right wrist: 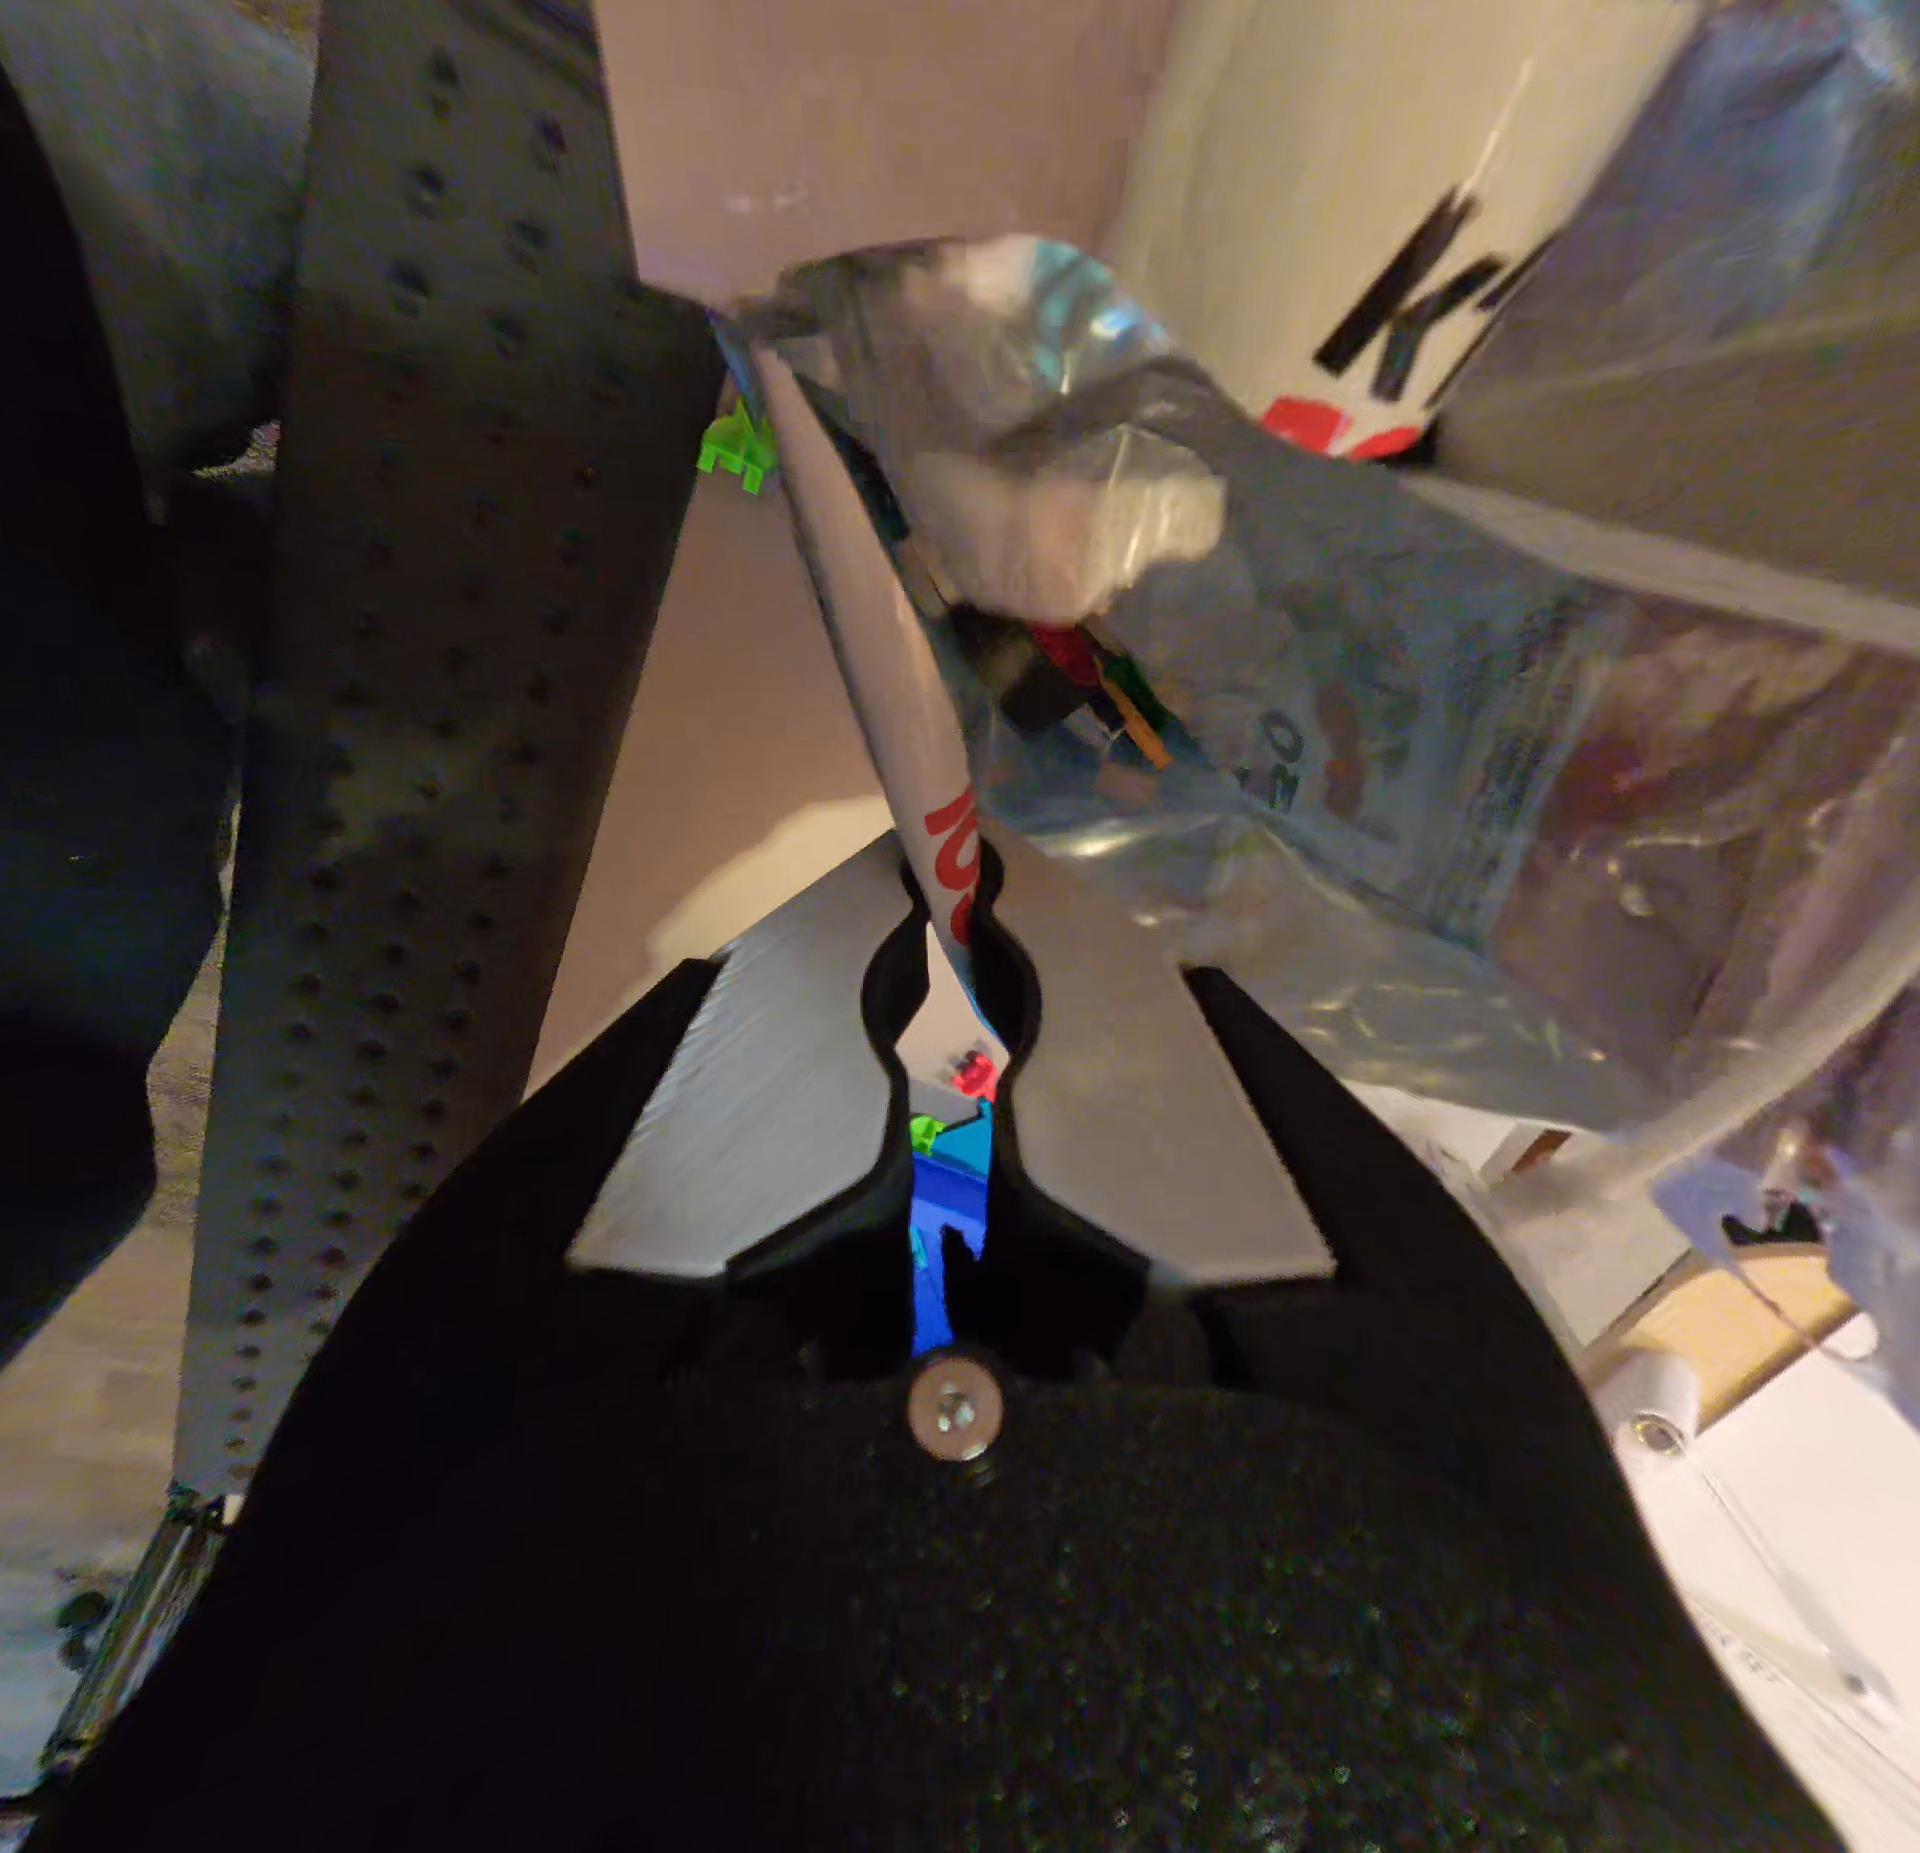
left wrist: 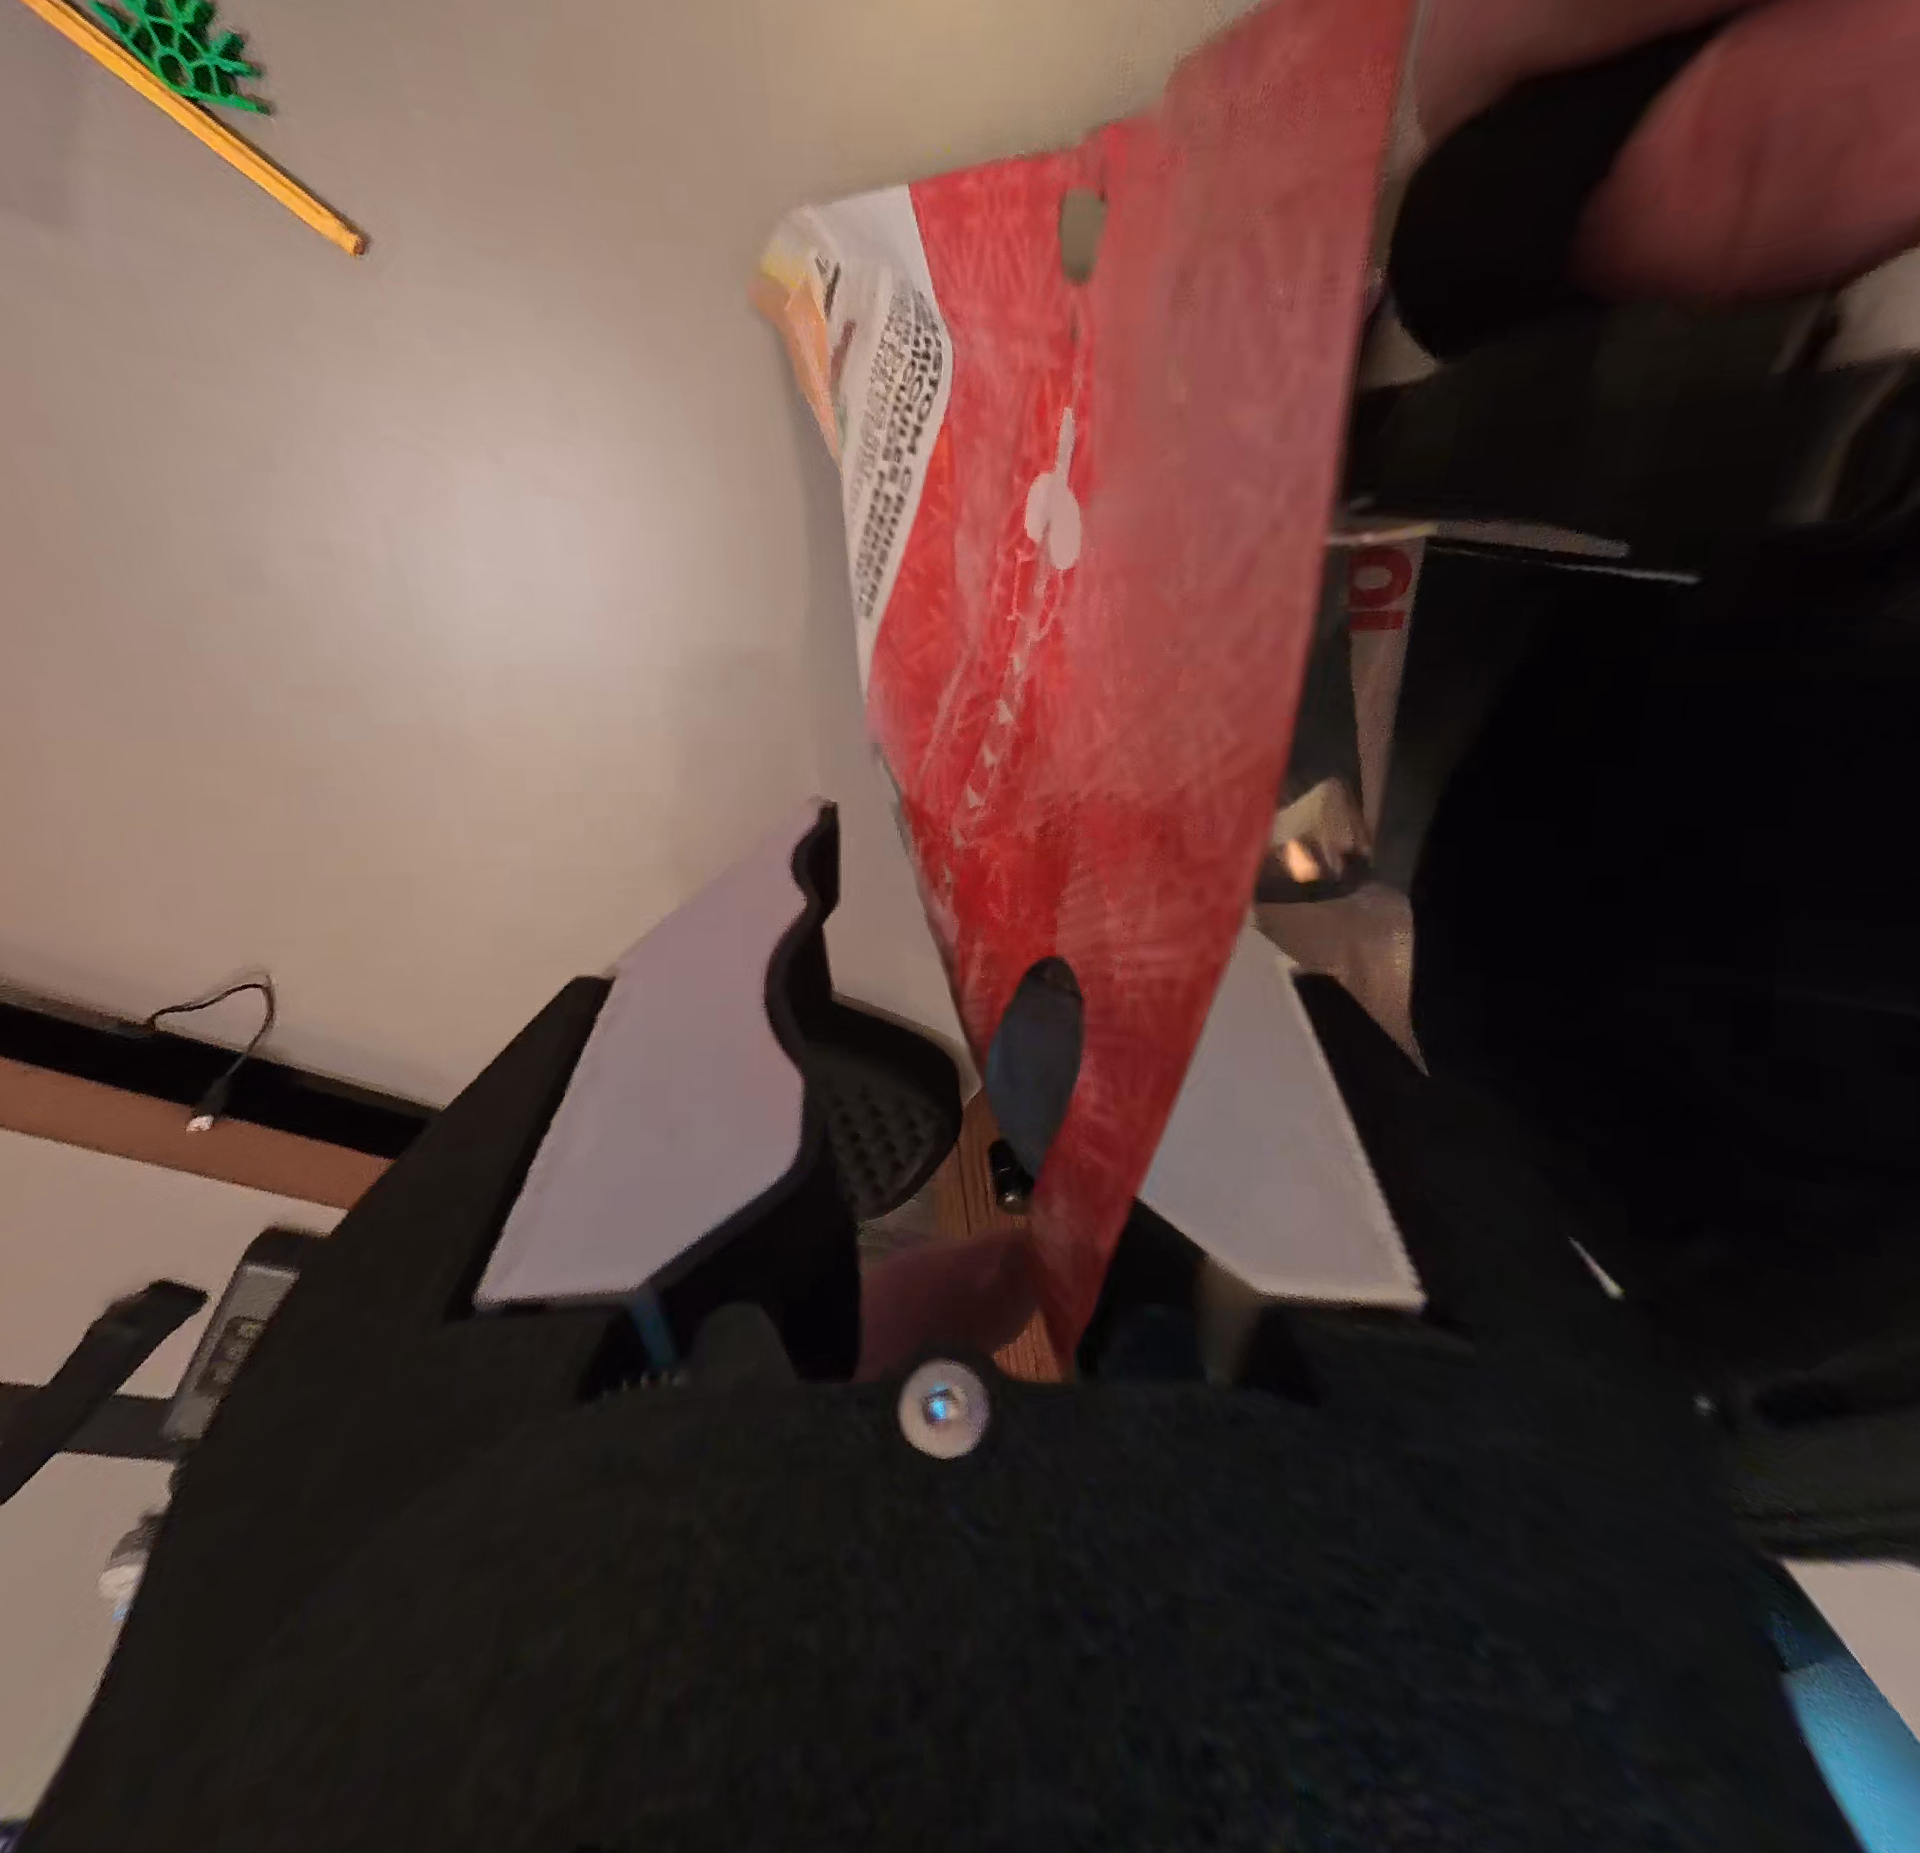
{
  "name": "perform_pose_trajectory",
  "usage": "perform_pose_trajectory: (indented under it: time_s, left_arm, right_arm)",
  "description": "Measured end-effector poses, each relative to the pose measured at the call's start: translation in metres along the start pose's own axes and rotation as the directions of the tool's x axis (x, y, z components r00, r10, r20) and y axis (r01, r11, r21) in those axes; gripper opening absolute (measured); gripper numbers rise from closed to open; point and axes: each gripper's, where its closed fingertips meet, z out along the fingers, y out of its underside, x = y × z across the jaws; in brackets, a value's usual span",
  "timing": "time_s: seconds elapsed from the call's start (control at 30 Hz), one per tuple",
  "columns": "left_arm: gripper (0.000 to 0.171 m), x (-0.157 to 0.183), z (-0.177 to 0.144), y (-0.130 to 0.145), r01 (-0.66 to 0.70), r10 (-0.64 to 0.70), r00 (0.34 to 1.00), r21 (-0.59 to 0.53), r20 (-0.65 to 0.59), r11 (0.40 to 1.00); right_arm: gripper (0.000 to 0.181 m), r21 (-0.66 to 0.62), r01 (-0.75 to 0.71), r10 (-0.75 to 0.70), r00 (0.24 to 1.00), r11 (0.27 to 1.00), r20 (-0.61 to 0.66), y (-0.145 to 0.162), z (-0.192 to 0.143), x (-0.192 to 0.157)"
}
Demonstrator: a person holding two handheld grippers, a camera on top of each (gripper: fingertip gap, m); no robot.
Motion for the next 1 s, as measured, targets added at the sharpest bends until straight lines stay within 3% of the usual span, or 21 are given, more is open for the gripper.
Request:
perform_pose_trajectory:
  time_s: [0.13, 0.2, 0.33, 0.47, 0.5, 0.57, 0.7, 0.8, 1.0]
  left_arm:
    - [0.007, -0.003, 0.008, -0.002, 0.005, -0.006, 0.999, 0.033, 0.035, 0.999]
    - [0.001, -0.016, 0.005, -0.003, -0.017, 0.014, 0.995, 0.032, 0.099, 0.999]
    - [0.0, -0.032, -0.002, -0.018, -0.021, 0.007, 0.987, 0.084, 0.158, 0.996]
    - [0.0, -0.027, -0.004, -0.035, -0.07, 0.052, 0.98, 0.09, 0.19, 0.993]
    - [0.0, -0.026, -0.004, -0.039, -0.067, 0.048, 0.982, 0.101, 0.184, 0.993]
    - [0.0, -0.021, -0.004, -0.048, -0.04, 0.021, 0.99, 0.139, 0.14, 0.989]
    - [0.0, -0.019, -0.007, -0.062, -0.028, 0.004, 0.991, 0.172, 0.137, 0.985]
    - [0.0, -0.013, -0.005, -0.073, 0.015, -0.033, 0.996, 0.214, 0.083, 0.977]
    - [0.0, -0.014, -0.007, -0.089, 0.055, -0.076, 0.995, 0.271, 0.065, 0.961]
  right_arm:
    - [0.0, 0.003, -0.003, 0.003, 1.0, 1.0, 0.0, 0.003, 0.0, -0.003]
    - [0.0, -0.003, 0.013, -0.013, 1.0, 1.0, 0.008, 0.006, -0.001, -0.008]
    - [0.0, 0.03, 0.056, -0.056, 0.998, 0.998, -0.005, 0.01, -0.016, -0.019]
    - [0.0, 0.064, -0.003, 0.006, 0.999, 0.998, -0.053, 0.015, -0.012, -0.018]
    - [0.004, 0.092, -0.039, 0.046, 0.996, 0.995, -0.071, 0.016, -0.012, -0.016]
    - [0.034, 0.122, -0.115, 0.127, 0.987, 0.986, -0.096, 0.024, -0.013, -0.014]
    - [0.053, 0.263, -0.272, 0.314, 0.94, 0.926, -0.134, 0.036, -0.029, -0.006]
    - [0.061, 0.418, -0.357, 0.429, 0.899, 0.835, -0.089, 0.033, -0.05, -0.009]
    - [0.059, 0.624, -0.308, 0.505, 0.848, 0.718, -0.162, 0.027, -0.078, -0.005]
